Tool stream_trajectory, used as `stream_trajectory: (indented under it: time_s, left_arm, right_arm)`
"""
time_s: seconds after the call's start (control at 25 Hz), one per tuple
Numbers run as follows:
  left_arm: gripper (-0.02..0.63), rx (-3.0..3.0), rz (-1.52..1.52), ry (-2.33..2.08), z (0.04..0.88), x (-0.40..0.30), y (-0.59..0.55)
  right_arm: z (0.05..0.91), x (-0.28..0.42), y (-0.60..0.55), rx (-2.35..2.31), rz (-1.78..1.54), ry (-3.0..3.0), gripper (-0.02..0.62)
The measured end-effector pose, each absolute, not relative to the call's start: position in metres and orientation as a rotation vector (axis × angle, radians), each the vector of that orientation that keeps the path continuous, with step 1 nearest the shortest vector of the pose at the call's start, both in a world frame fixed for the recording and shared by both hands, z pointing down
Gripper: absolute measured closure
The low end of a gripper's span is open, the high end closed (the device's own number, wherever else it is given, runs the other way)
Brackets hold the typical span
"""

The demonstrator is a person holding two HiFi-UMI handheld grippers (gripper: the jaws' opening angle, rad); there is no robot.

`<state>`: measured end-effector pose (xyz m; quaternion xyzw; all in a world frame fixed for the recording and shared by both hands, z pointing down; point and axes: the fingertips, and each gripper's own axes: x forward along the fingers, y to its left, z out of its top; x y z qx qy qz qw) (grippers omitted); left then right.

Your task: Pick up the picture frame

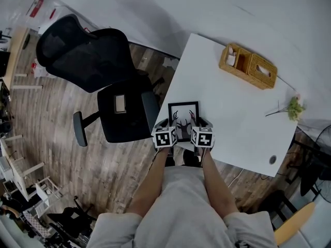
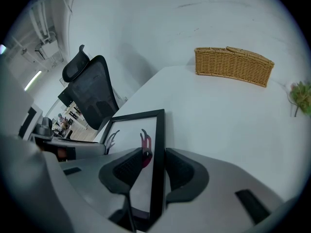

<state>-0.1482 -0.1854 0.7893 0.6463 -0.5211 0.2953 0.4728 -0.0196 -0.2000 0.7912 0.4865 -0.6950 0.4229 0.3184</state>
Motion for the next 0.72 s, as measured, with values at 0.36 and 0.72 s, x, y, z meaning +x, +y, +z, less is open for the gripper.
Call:
stream_trajectory:
  time_s: [0.36,0.72]
  left_arm:
    - [0.476,1.561,0.689,-1.266,0.7889,-0.1475,-0.1866]
    - [0.48,1.559,0.672,-1.269,0.7863,-0.1504,-0.1873]
  right_arm:
    - [0.7907,-0.0185,-0.2008,1.258,1.14,-1.835,0.466]
    - [0.7902,-0.0162,-0.1987,1.255,1.159,-1.833,0.505]
